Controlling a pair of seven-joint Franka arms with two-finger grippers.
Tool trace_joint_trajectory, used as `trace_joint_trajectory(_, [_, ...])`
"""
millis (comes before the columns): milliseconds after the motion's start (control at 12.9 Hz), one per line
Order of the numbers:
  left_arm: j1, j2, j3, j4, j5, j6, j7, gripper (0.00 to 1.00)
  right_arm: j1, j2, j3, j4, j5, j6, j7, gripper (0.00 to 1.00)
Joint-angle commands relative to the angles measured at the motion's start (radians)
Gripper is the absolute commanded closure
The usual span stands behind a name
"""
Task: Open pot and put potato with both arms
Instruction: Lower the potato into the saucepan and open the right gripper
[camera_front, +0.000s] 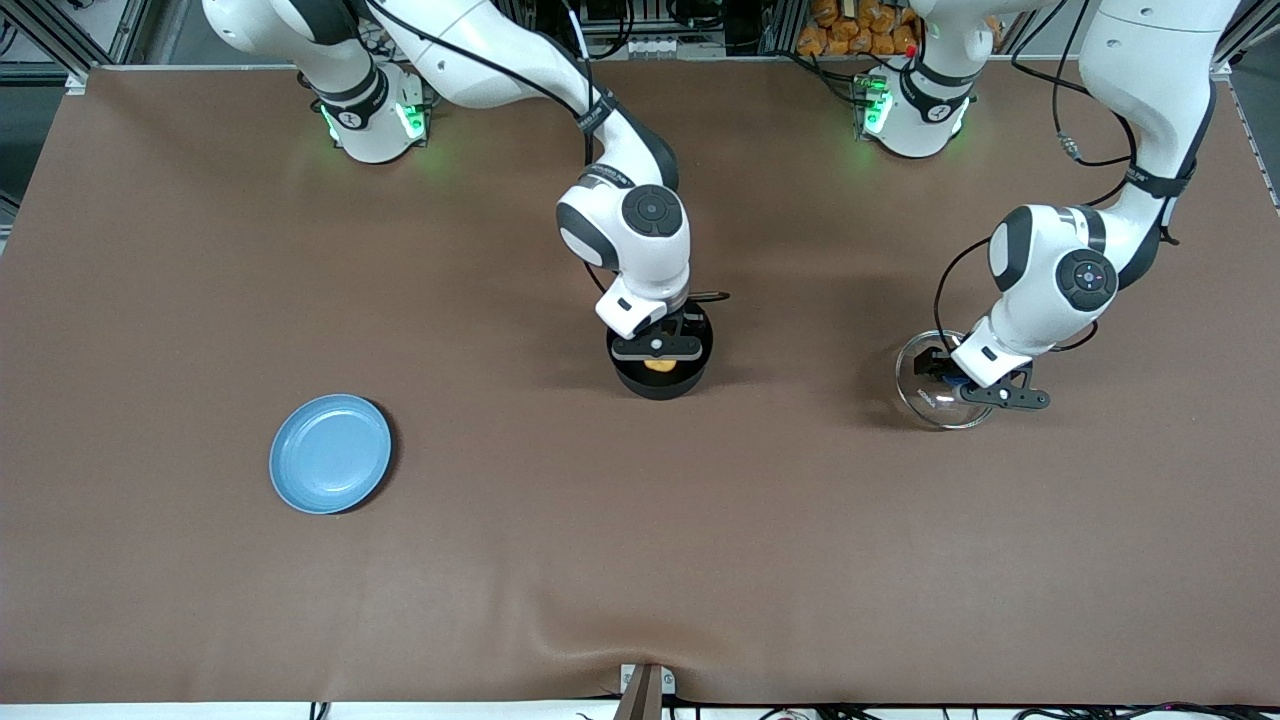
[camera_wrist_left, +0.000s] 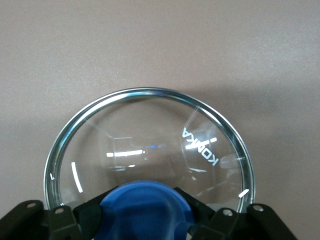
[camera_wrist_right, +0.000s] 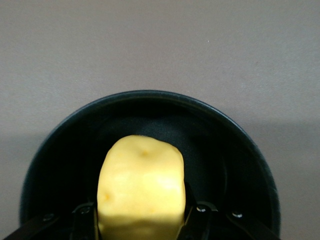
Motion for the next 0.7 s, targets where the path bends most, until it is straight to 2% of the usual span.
trace_joint_trajectory(0, [-0.002,0.008,-0.009,-0.001,-0.018,0.028,0.009,1.0,0.011,0.035,-0.01,0.029,-0.028,0.018,0.001,1.0])
trace_joint_trajectory(544, [-0.003,0.06,-0.012,0.001,-0.016,0.099,0.012,1.0,0.01,0.06,-0.011,0.029,-0.039,0.04,0.004,1.0])
trace_joint_trajectory(622, [-0.003,0.065,-0.012,0.001,-0.016,0.106,0.012,1.0,0.01,0.06,-0.011,0.029,-0.037,0.04,0.005,0.75])
